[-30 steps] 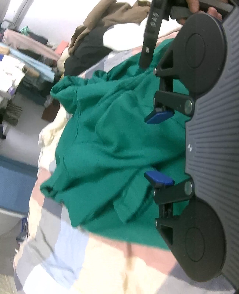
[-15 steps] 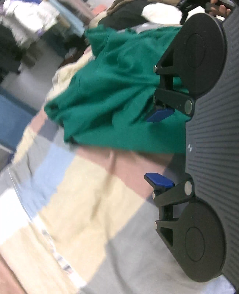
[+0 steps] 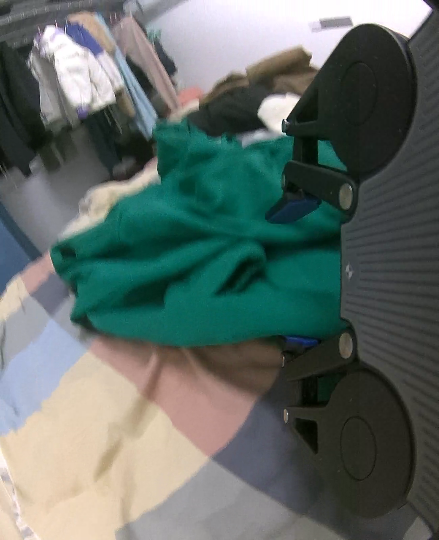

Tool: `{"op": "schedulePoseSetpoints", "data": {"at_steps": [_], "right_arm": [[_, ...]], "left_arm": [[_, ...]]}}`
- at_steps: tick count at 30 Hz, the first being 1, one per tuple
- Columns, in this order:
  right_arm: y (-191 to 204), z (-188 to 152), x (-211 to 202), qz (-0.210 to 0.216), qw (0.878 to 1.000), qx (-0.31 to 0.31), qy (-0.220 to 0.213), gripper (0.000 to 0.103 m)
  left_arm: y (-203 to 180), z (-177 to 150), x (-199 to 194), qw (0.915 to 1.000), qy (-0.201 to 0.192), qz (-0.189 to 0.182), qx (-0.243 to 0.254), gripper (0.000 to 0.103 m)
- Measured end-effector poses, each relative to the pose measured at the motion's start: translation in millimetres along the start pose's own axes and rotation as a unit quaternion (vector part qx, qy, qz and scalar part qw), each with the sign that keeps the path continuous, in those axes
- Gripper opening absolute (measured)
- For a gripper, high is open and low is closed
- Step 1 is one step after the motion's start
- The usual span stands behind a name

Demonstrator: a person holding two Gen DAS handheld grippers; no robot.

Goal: Fold large clothes

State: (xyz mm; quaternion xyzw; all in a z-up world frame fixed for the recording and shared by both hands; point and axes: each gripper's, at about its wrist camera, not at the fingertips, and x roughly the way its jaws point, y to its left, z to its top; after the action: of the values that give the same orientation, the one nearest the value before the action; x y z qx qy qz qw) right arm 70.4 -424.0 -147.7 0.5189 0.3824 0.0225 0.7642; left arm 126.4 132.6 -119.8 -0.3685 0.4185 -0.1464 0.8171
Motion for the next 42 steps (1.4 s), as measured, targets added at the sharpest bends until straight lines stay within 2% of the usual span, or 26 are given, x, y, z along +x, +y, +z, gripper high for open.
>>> {"op": "schedulePoseSetpoints", "data": {"at_steps": [2,4,5,7,10,13,15,17,20,23,25,26,29,31,33,35,38,39,40,41,42], "right_arm": [[7.6,-5.8,0.9,0.039,0.999,-0.016,0.015,0.088],[15.0,-11.0,-4.7,0.072,0.997,-0.031,0.021,0.088],[17.2,-12.9,-6.1,0.083,0.996,-0.035,0.019,0.088],[18.2,-13.3,-3.5,0.077,0.996,-0.035,0.012,0.088],[14.9,-14.7,3.4,0.015,0.999,-0.033,0.014,0.087],[26.8,-25.5,19.8,-0.096,0.991,-0.088,0.024,0.085],[40.6,-39.0,31.8,-0.131,0.98,-0.144,0.031,0.085],[50.1,-46.1,36.3,-0.142,0.974,-0.174,0.039,0.085],[51.1,-45.5,34.7,-0.105,0.978,-0.168,0.061,0.087],[43.7,-44.2,22.0,-0.043,0.984,-0.154,0.072,0.087],[44.2,-48.0,13.9,0.021,0.986,-0.146,0.079,0.087],[45.1,-49.8,11.3,0.048,0.985,-0.143,0.083,0.087],[42.2,-53.2,9.0,0.079,0.986,-0.119,0.081,0.087],[39.9,-52.9,9.5,0.062,0.988,-0.116,0.083,0.087],[33.6,-47.4,16.2,0.016,0.99,-0.107,0.093,0.083],[29.9,-49.4,29.0,-0.054,0.989,-0.102,0.09,0.08],[43.1,-58.4,35.5,-0.08,0.983,-0.147,0.082,0.079],[48.9,-64.0,35.5,-0.088,0.979,-0.167,0.08,0.076],[53.6,-67.0,35.6,-0.098,0.975,-0.183,0.082,0.059],[58.2,-69.9,35.6,-0.102,0.972,-0.195,0.083,0.043],[60.2,-69.7,31.4,-0.1,0.972,-0.198,0.082,0.035]], "left_arm": [[-6.8,-2.4,1.5,0.9999,0.012,-0.006,0.01,0.069],[-13.3,-8.2,8.4,0.9987,0.036,0.019,0.032,0.069],[-13.2,-11.5,12.4,0.9976,0.048,0.032,0.038,0.069],[-12.4,-17.4,20.3,0.9954,0.069,0.053,0.041,0.069],[-15.2,-21.8,27.5,0.9924,0.082,0.075,0.053,0.069],[-18.9,-26.4,28.6,0.9912,0.088,0.077,0.061,0.069],[-19.7,-28.9,28.1,0.9912,0.09,0.073,0.065,0.069],[-20.3,-31.5,27.3,0.9909,0.091,0.072,0.067,0.069],[-18.0,-30.5,36.3,0.9887,0.086,0.101,0.069,0.069],[-20.0,-33.1,36.2,0.9884,0.087,0.097,0.078,0.069],[-21.7,-33.0,34.9,0.9903,0.084,0.076,0.08,0.069],[-22.5,-31.9,33.8,0.9926,0.071,0.055,0.082,0.069],[-21.0,-27.6,25.6,0.9969,0.044,0.0,0.065,0.069],[-20.0,-26.6,27.2,0.9972,0.048,-0.001,0.057,0.069],[-17.4,-28.1,32.1,0.9968,0.058,0.021,0.05,0.069],[-18.9,-32.9,41.5,0.9947,0.072,0.052,0.052,0.069],[-25.4,-38.2,45.1,0.9923,0.069,0.076,0.069,0.068],[-30.0,-40.0,45.7,0.9903,0.065,0.099,0.072,0.064],[-31.9,-43.0,48.1,0.9891,0.063,0.111,0.074,0.061],[-37.4,-45.2,48.7,0.9878,0.062,0.117,0.081,0.052],[-43.3,-46.3,47.6,0.986,0.06,0.128,0.088,0.037]]}}
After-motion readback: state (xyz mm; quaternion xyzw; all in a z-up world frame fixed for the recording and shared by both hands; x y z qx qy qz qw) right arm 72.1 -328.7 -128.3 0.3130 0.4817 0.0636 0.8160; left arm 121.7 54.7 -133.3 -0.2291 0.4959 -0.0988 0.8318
